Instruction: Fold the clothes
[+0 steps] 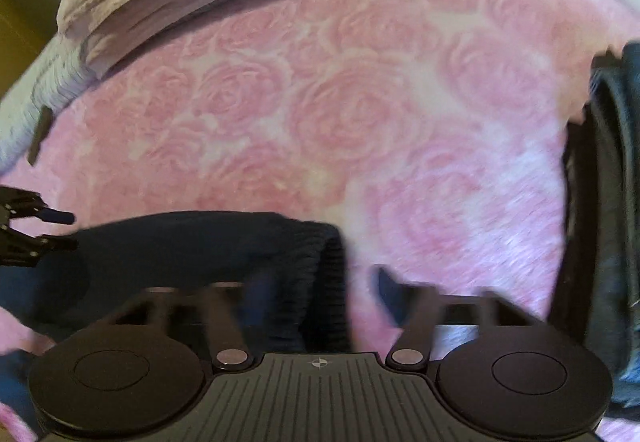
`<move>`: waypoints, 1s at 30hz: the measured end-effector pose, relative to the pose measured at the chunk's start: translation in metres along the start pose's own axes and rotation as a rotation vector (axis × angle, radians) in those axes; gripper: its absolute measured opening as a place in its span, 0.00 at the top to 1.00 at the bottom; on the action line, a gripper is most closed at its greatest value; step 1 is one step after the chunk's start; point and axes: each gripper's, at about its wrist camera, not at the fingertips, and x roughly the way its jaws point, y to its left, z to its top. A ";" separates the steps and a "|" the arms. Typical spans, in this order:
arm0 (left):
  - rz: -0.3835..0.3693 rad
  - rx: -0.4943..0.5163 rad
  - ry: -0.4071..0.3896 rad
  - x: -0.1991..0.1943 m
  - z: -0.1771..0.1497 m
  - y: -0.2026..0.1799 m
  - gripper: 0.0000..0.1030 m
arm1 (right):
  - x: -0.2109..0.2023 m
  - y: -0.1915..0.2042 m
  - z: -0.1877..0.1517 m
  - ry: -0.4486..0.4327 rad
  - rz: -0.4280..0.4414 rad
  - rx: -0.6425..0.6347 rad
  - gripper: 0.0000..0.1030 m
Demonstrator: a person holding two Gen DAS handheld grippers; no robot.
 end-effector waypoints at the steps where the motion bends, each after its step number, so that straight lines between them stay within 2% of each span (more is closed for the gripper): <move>1: 0.008 0.021 0.018 0.005 -0.003 -0.002 0.64 | 0.004 -0.001 0.000 0.000 0.002 -0.013 0.24; 5: 0.002 0.034 0.037 0.013 -0.013 -0.006 0.66 | 0.033 -0.010 0.007 0.028 0.094 0.004 0.25; 6: 0.000 0.030 0.039 0.013 -0.013 -0.006 0.73 | 0.040 -0.013 0.008 0.042 0.113 0.038 0.25; 7: -0.006 0.022 0.043 0.013 -0.012 -0.006 0.80 | 0.047 -0.017 0.009 0.057 0.132 0.072 0.31; 8: -0.004 0.020 0.039 0.010 -0.011 -0.006 0.93 | 0.054 -0.020 0.009 0.071 0.151 0.106 0.59; 9: 0.000 0.020 0.033 0.008 -0.010 -0.007 0.95 | 0.059 -0.022 0.011 0.085 0.161 0.130 0.68; 10: 0.017 0.029 0.017 0.002 -0.008 -0.008 0.95 | 0.058 -0.021 0.015 0.092 0.161 0.131 0.69; 13: 0.099 0.026 -0.097 -0.024 0.001 -0.009 0.95 | 0.030 -0.006 0.035 -0.010 0.108 0.013 0.70; 16: 0.187 -0.019 -0.153 -0.024 0.012 -0.002 0.94 | 0.015 -0.004 0.052 -0.122 0.107 -0.012 0.70; 18: 0.203 -0.046 -0.095 -0.007 0.018 0.002 0.85 | 0.024 -0.003 0.052 -0.107 0.059 -0.026 0.61; 19: 0.208 -0.055 -0.067 0.000 0.020 0.003 0.84 | 0.029 -0.003 0.051 -0.093 0.026 -0.032 0.50; 21: 0.218 -0.060 -0.060 -0.003 0.021 0.000 0.83 | 0.033 -0.004 0.045 -0.074 -0.030 -0.026 0.49; 22: 0.224 -0.062 -0.068 -0.008 0.020 -0.003 0.82 | 0.021 -0.006 0.035 -0.085 -0.036 0.010 0.49; 25: 0.225 -0.082 -0.088 -0.029 0.013 -0.017 0.80 | -0.013 -0.014 0.003 -0.116 -0.054 0.115 0.48; 28: 0.149 -0.076 -0.119 -0.049 0.003 -0.048 0.80 | -0.046 -0.021 -0.033 -0.139 -0.070 0.228 0.48; 30: 0.086 -0.050 -0.143 -0.060 -0.002 -0.074 0.80 | -0.062 -0.018 -0.063 -0.121 -0.053 0.321 0.48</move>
